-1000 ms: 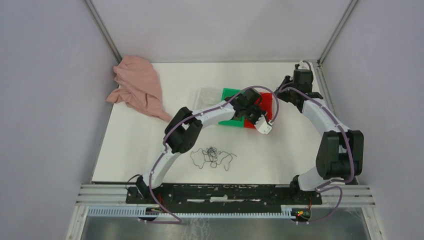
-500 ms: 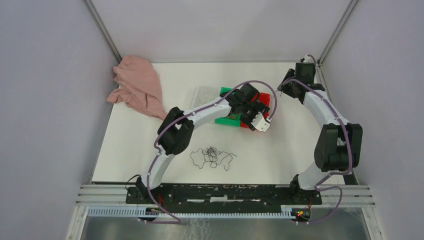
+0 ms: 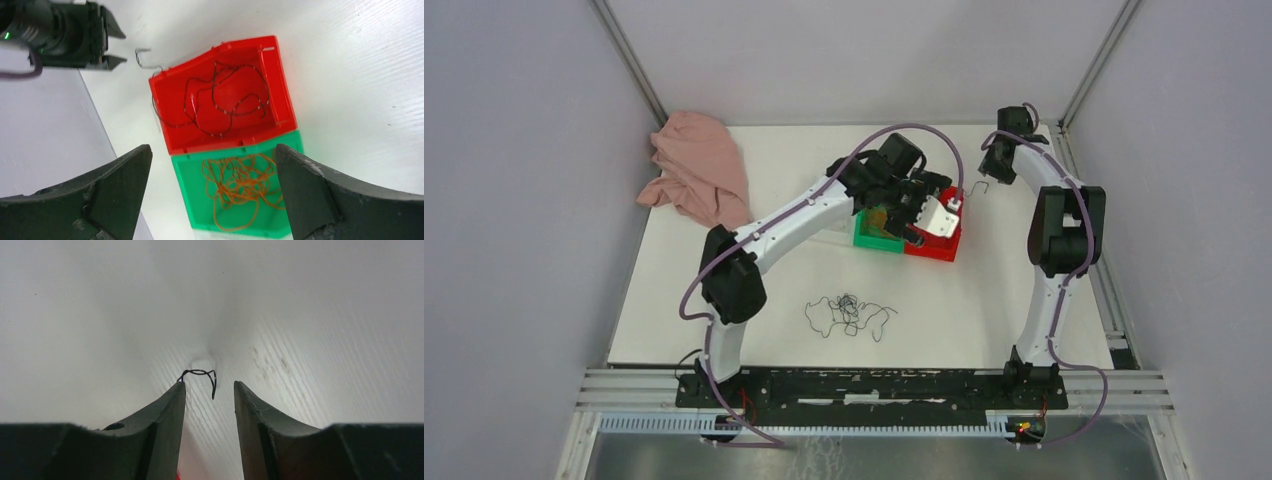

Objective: Untangle the cables
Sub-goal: Place the cable in the bin, then pick up the cable at the center of the board.

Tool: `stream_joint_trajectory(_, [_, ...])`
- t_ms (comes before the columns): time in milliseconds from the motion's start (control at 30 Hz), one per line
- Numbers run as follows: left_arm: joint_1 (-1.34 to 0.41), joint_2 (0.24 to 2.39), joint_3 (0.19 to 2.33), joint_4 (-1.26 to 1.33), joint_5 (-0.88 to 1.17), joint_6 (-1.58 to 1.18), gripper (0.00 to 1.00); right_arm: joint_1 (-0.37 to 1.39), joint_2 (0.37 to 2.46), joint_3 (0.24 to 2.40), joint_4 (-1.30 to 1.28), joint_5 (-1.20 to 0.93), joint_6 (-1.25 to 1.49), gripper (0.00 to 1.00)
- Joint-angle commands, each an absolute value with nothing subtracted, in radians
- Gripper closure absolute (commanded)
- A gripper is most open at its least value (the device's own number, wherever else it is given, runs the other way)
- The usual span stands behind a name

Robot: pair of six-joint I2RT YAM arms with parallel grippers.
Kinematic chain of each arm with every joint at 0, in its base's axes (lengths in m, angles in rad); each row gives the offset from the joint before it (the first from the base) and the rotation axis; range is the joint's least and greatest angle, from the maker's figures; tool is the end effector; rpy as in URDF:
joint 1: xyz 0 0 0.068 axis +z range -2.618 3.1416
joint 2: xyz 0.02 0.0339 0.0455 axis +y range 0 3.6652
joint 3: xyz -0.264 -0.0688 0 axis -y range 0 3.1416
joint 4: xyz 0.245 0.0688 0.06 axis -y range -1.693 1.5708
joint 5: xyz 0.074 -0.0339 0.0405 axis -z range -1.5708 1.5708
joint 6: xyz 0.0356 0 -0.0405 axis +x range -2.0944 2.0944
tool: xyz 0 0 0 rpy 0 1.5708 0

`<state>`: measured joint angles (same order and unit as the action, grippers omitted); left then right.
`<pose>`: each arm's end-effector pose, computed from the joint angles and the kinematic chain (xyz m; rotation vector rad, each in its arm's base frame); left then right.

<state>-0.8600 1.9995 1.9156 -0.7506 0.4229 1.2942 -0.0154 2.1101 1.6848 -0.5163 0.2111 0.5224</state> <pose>0.2828 -0.3509 0.3140 2.1368 0.9315 -0.2939 0.4674 -0.0147 0.2056 0.7418 2.3699 -0.0520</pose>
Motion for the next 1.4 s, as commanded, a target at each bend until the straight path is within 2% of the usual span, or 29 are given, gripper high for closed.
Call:
stream_joint_trajectory(0, [-0.782,1.929,2.039,-0.872,0.407,1.031,0.01,-0.017,2.166,1.796,-0.569,0.238,0.493,0.55])
stream_joint_trajectory(133, [-0.708,1.882,2.055,-0.922,0.432,0.921,0.01,-0.017,2.225,1.832,-0.608,0.213,0.489,0.59])
stream_joint_trajectory(233, [-0.659,1.813,2.008,-0.919,0.440,0.879,0.01,-0.018,2.255,1.843,-0.627,0.203,0.492,0.64])
stream_joint_trajectory(467, [-0.585,1.624,1.835,-0.855,0.431,0.826,0.01,-0.018,2.317,1.885,-0.667,0.187,0.504,0.68])
stream_joint_trajectory(600, [-0.573,1.511,1.699,-0.796,0.419,0.821,0.01,-0.018,2.287,1.851,-0.649,0.167,0.508,0.85])
stream_joint_trajectory(733, [-0.552,1.466,1.652,-0.792,0.411,0.784,0.01,-0.018,2.178,1.782,-0.611,0.182,0.505,0.99])
stream_joint_trajectory(1100, [-0.513,1.423,1.609,-0.784,0.398,0.725,0.01,-0.007,1.736,1.486,-0.483,0.208,0.521,1.00])
stream_joint_trajectory(1367, [-0.506,1.399,1.554,-0.756,0.392,0.723,0.00,0.153,1.594,1.333,-0.458,0.419,0.369,1.00])
